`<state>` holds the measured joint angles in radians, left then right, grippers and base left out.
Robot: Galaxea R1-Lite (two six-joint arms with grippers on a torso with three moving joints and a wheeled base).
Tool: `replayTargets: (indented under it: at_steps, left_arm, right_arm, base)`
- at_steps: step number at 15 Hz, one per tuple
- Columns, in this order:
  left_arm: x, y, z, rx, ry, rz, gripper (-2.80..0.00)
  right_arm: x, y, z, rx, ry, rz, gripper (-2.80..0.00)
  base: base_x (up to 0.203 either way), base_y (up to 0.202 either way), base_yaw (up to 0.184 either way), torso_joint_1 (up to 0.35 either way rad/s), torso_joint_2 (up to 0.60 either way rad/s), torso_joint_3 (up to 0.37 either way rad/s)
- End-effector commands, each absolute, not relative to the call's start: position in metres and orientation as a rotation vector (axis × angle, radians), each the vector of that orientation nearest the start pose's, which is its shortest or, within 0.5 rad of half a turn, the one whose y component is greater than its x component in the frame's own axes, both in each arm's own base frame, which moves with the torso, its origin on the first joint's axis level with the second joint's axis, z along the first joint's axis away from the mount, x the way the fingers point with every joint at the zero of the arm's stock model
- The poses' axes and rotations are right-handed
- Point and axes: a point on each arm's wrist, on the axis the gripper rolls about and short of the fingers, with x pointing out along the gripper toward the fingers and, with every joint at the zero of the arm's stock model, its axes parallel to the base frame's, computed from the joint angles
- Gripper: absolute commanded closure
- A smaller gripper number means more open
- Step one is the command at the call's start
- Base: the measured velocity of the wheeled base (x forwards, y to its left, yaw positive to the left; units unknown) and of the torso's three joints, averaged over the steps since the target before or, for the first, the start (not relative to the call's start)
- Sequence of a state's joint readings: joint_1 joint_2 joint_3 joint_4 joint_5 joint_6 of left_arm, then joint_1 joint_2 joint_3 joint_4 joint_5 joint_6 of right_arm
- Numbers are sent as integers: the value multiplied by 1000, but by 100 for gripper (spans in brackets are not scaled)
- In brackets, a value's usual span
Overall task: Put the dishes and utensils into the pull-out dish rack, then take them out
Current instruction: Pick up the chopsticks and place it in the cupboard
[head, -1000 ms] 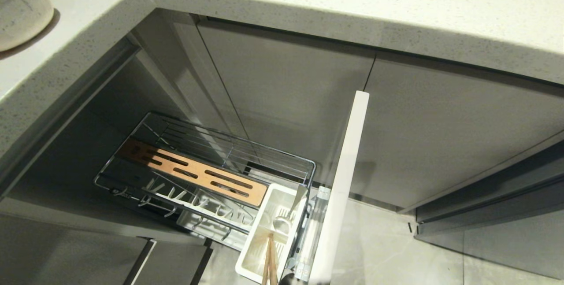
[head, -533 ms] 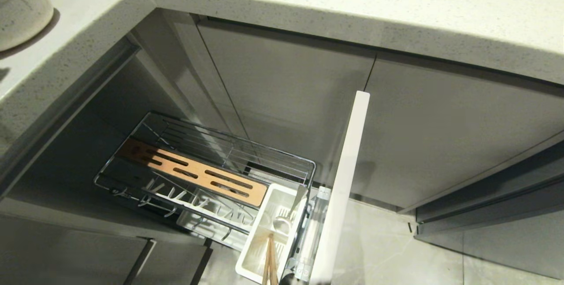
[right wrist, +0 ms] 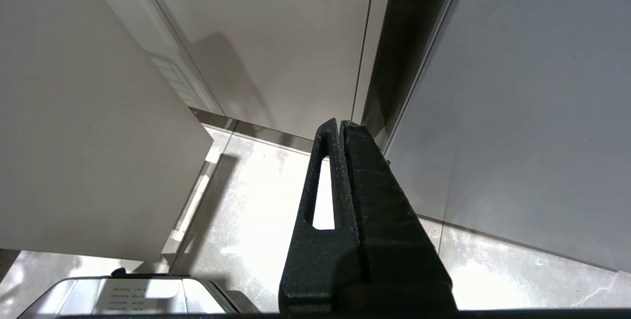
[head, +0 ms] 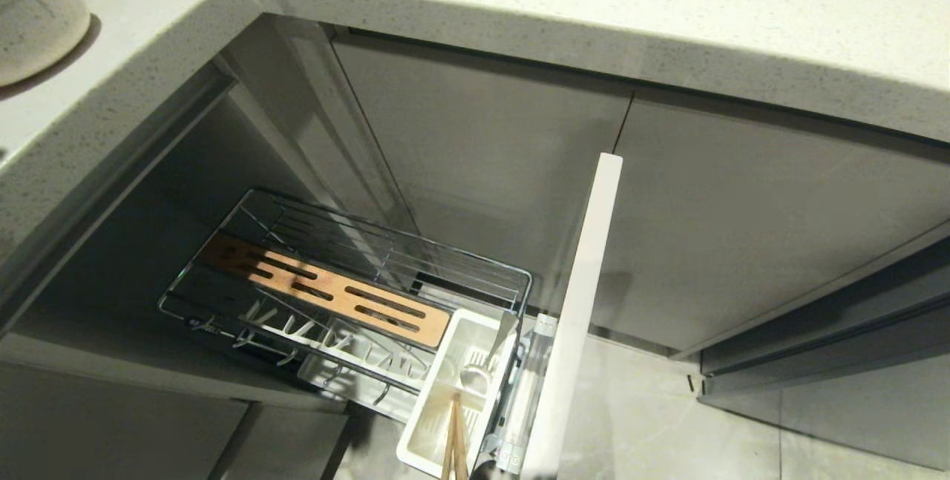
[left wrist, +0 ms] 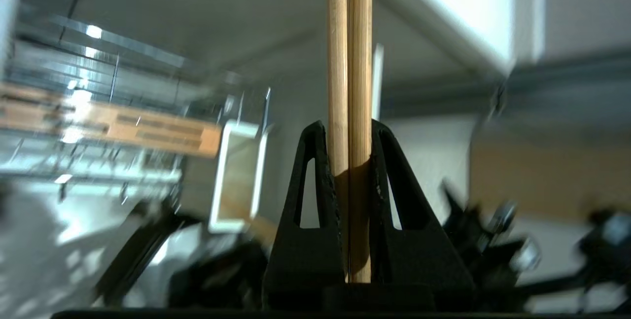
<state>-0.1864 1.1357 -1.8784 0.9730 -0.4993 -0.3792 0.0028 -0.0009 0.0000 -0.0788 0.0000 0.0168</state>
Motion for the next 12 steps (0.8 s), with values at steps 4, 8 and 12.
replayTargets:
  at_steps: [4,8,12]
  left_arm:
    - [53,-27,402,-220,606,-702,0]
    - [59,-31,378,68,824,-760,0]
    - [81,-44,363,258,901,-832,0]
  right_arm:
    - [-21,0,76,17,-54,4,0]
    - [-21,0,76,17,-54,4,0]
    - [-21,0,76,17,-53,4,0]
  base:
    - [0,0,0,0,0,0]
    - [0,0,0,0,0,0]
    - [0,0,0,0,0,0]
